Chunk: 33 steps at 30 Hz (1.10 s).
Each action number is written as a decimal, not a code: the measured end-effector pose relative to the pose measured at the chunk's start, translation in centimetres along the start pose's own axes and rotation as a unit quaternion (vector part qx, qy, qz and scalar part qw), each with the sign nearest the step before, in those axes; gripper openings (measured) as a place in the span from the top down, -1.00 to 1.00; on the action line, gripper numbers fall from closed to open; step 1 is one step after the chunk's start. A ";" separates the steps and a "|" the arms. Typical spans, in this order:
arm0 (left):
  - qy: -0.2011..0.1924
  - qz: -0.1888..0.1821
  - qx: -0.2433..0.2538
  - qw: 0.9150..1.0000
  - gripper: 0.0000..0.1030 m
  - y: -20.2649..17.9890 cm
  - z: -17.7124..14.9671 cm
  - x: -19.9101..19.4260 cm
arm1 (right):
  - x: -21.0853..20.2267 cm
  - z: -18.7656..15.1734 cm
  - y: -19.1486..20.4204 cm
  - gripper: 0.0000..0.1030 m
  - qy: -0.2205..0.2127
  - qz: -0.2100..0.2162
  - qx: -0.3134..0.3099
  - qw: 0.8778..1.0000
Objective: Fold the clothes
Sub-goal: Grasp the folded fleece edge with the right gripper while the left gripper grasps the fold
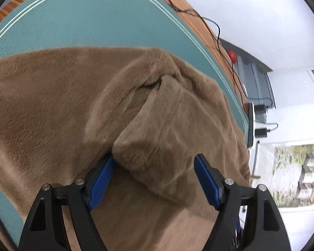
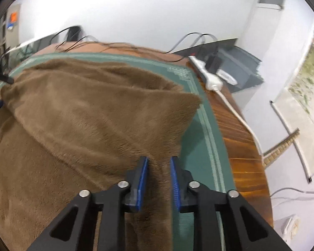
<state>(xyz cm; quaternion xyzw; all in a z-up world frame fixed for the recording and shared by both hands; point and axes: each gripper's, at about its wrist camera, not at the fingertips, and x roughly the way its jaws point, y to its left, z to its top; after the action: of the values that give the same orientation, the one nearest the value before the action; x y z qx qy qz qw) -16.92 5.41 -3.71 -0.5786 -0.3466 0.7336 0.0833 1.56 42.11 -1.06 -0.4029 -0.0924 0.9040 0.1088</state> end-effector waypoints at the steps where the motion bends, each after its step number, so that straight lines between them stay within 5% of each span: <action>1: -0.005 0.001 -0.006 1.000 -0.55 0.0 0.1 -0.1 | 0.0 0.0 -0.7 0.74 0.002 -0.009 0.012 1.000; 3: -0.009 -0.002 -0.017 1.000 -0.46 -0.2 0.1 0.2 | 0.1 -0.1 -2.0 0.75 0.005 -0.026 0.037 0.999; 5: -0.007 0.004 -0.004 1.000 0.39 -0.7 -0.1 0.3 | -0.4 -0.2 -2.9 0.75 0.001 -0.014 0.055 0.998; 9: -0.008 0.016 -0.007 1.000 0.46 0.6 -0.4 -0.1 | -1.6 0.0 -2.6 0.70 -0.008 0.062 0.054 0.997; 10: -0.006 0.011 -0.010 1.000 0.46 0.7 -0.4 0.1 | -2.0 -0.3 -1.7 0.50 -0.007 0.068 0.028 0.997; 13: -0.003 0.009 -0.004 1.000 0.46 0.2 -0.5 0.4 | -2.6 -1.0 0.8 -0.69 -0.012 0.080 -0.036 0.996; 21: 0.006 0.012 -0.009 1.000 0.27 0.6 0.4 1.2 | -0.6 -1.6 5.1 -0.69 -0.004 0.060 -0.146 0.987; 24: 0.005 0.014 -0.007 1.000 0.23 0.7 0.5 1.2 | 1.4 -1.8 4.7 -0.58 0.003 0.070 -0.123 0.990; 26: 0.003 0.015 -0.006 1.000 0.24 0.5 0.5 1.3 | 1.9 -1.3 3.7 0.21 0.018 0.069 -0.087 0.994; 28: 0.001 0.016 -0.006 1.000 0.49 0.4 0.5 1.3 | 1.7 -1.2 2.2 0.62 0.016 0.053 -0.056 0.997; 33: -0.015 -0.008 0.000 1.000 0.58 -0.1 -1.7 -0.6 | 0.6 -1.1 -0.9 0.63 0.010 0.018 0.002 1.000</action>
<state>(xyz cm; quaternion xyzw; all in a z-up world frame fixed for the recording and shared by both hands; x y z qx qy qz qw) -15.19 5.87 -3.35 -0.5651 -0.3523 0.7413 0.0837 2.09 43.19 -2.03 -0.4130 -0.0825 0.9021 0.0942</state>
